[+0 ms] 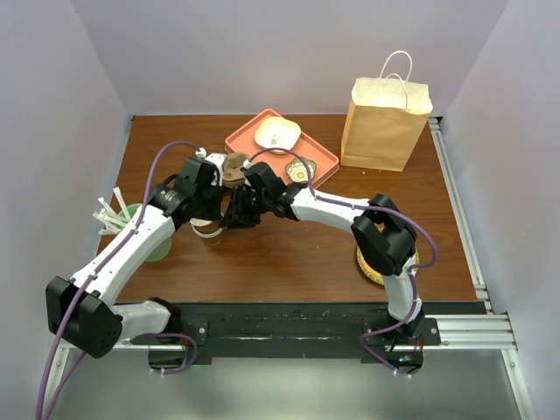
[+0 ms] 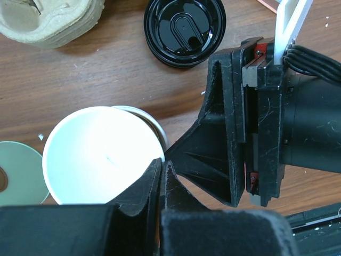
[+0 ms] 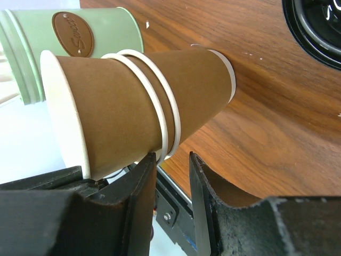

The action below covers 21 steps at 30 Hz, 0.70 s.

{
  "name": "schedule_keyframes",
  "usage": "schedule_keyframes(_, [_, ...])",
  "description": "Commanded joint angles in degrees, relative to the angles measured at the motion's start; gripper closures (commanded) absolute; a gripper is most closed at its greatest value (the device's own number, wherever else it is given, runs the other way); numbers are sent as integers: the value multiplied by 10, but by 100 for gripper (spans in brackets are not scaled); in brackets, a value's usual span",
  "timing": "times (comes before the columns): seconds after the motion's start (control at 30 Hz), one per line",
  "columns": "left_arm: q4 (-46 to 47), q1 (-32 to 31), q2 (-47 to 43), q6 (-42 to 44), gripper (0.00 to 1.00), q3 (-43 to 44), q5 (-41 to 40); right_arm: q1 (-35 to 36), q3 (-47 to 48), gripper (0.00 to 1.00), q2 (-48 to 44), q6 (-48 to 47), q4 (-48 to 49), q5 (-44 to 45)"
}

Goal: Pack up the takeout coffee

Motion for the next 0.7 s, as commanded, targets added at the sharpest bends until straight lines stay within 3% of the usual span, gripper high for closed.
schedule_keyframes(0.0, [18, -1, -9, -4, 100, 23, -13, 5, 24, 66, 8, -18, -28, 13])
schedule_keyframes(0.33, [-9, -1, -17, 24, 100, 46, -104, -8, 123, 64, 27, -27, -42, -11])
schedule_keyframes(0.67, [-39, -1, -21, 19, 100, 98, -149, -30, 110, 64, -34, -42, -82, -17])
